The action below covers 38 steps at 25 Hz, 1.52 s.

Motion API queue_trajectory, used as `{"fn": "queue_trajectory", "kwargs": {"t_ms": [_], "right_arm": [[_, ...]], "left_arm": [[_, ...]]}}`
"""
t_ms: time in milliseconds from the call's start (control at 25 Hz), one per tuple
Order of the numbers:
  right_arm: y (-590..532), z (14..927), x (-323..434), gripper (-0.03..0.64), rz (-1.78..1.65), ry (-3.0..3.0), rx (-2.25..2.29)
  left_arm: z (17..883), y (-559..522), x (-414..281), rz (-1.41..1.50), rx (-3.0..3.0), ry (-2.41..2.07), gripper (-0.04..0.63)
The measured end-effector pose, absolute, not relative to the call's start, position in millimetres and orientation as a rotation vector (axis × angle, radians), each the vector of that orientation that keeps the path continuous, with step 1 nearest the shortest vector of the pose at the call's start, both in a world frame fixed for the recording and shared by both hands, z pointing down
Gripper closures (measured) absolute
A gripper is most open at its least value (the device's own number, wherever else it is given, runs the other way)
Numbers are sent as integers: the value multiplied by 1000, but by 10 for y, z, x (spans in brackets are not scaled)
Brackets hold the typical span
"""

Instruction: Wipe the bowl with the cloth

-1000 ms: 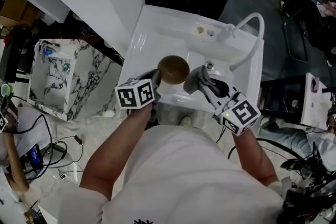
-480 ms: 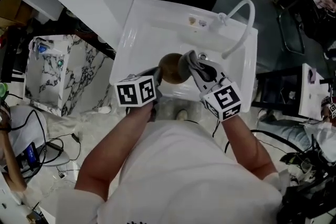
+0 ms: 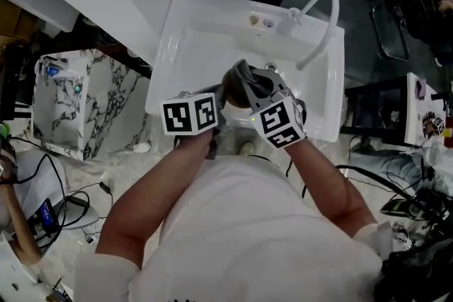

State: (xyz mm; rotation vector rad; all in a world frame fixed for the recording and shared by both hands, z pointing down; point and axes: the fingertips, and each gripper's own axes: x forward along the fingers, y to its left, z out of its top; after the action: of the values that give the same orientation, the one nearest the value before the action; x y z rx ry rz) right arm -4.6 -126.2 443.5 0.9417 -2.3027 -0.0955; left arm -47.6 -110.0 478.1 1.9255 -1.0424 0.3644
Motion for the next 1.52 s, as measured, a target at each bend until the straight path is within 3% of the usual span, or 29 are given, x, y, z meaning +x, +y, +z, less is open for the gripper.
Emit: {"fn": "queue_trajectory", "kwargs": {"t_ms": [840,1520], "right_arm": [[-901,4868,-363,588,-350,-2063,574],[-1163,4755,-55,588,-386,-1977,693]], "left_arm": [[4787,-1144,-568,420,1977,-1075,586],[4884,-1078,-572,435,1956,-1070,586]]}}
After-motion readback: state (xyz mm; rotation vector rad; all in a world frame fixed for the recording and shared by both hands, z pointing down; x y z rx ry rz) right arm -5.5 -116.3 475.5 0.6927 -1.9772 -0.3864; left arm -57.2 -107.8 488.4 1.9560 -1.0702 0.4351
